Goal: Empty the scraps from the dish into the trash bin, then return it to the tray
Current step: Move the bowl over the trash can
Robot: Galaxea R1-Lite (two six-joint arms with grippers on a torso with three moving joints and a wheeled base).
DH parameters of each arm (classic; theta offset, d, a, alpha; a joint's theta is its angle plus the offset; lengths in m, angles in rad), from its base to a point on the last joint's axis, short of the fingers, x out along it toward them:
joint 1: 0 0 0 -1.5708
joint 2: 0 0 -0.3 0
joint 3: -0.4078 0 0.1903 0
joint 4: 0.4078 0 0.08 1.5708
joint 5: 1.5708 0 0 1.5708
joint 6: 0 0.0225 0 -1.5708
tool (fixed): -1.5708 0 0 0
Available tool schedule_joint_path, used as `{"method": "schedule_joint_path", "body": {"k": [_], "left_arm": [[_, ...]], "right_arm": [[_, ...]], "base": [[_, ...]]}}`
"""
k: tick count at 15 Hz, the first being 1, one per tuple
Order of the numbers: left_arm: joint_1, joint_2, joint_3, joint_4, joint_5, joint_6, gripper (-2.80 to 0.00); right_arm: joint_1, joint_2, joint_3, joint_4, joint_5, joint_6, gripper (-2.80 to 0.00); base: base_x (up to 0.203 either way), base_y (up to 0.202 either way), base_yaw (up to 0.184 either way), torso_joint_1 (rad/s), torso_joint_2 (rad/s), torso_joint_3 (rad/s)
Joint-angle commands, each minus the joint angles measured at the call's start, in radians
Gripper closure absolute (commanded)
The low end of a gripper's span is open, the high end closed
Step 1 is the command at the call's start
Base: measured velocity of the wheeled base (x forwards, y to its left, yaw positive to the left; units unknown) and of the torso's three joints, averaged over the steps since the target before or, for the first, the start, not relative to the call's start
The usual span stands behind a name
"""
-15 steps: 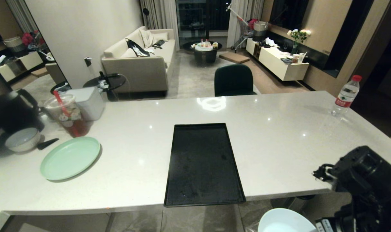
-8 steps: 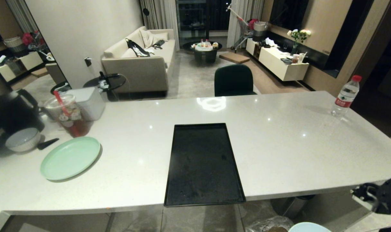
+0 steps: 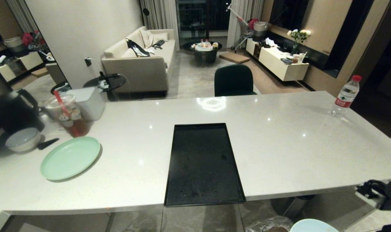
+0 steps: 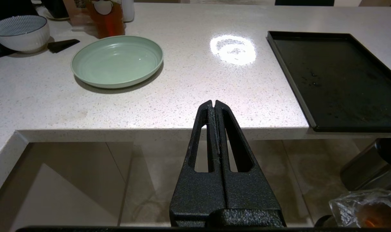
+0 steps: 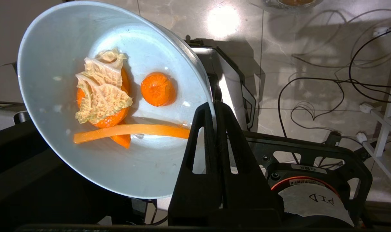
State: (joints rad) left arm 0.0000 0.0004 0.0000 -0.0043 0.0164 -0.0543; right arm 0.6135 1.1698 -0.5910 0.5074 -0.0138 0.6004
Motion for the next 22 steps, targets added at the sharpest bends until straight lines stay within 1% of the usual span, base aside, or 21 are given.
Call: {"method": "schedule_joint_path", "body": {"k": [1,20,22], "left_arm": [[0.000,0.001,0.000,0.000,0.000,-0.001,0.00],[0.000,0.001,0.000,0.000,0.000,-0.001,0.00],[0.000,0.001,0.000,0.000,0.000,-0.001,0.00]], "right_arm": [[0.000,0.007,-0.005,0.002,0.000,0.001,0.00],[-0.006,0.033,0.008,0.005,0.006,0.006,0.00],[-0.006,0.033,0.019,0.003,0.006,0.005,0.00]], "base": [[0.000,0.000,0.000,0.000,0.00,0.000],[0.000,0.000,0.000,0.000,0.00,0.000],[0.000,0.000,0.000,-0.094,0.18,0.124]]}}
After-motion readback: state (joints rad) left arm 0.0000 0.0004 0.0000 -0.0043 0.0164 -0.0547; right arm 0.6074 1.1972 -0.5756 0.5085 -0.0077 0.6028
